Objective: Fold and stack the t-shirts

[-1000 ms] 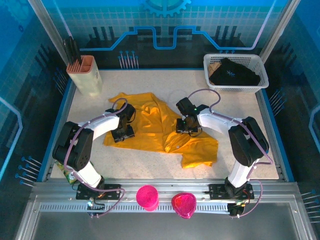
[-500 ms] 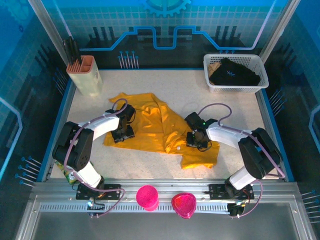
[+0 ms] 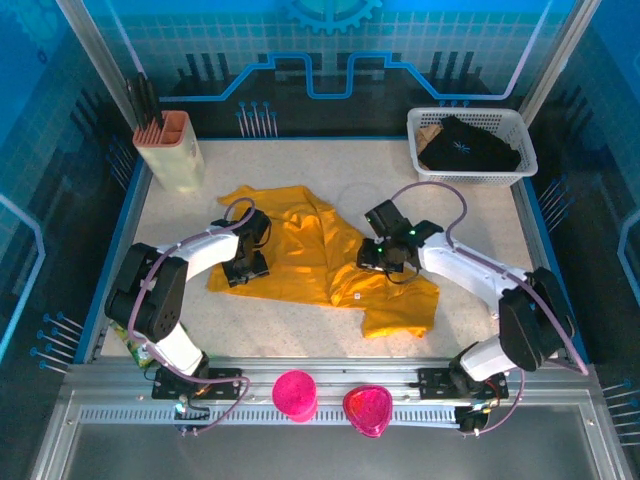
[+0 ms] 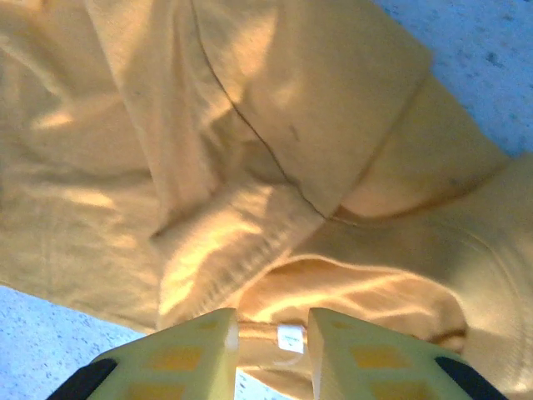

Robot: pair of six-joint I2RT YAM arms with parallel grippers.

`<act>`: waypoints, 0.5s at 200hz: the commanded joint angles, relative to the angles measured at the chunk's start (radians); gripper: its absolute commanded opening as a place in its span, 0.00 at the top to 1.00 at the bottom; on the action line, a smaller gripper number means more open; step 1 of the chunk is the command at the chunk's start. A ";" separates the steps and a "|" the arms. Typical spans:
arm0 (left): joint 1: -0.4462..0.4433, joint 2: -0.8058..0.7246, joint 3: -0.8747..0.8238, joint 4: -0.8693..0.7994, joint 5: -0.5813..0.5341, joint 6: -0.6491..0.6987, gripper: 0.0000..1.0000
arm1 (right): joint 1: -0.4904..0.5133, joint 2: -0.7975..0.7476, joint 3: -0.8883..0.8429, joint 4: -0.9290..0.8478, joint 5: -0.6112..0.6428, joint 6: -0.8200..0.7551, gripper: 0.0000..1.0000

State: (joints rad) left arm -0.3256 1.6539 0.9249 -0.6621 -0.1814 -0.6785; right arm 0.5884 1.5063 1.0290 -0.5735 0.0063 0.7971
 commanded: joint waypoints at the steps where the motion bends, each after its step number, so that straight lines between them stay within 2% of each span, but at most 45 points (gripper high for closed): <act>1: -0.001 -0.018 -0.018 0.000 0.016 0.013 0.45 | -0.015 0.102 0.063 0.005 -0.028 -0.036 0.71; 56: -0.001 -0.011 -0.014 -0.001 0.014 0.017 0.45 | -0.048 0.294 0.164 0.017 -0.042 -0.082 0.71; 100: -0.001 0.007 -0.009 0.006 0.019 0.017 0.45 | -0.049 0.314 0.130 0.030 -0.038 -0.075 0.59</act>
State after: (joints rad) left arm -0.3256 1.6539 0.9226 -0.6552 -0.1814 -0.6781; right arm 0.5488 1.8137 1.1675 -0.5484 -0.0242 0.7303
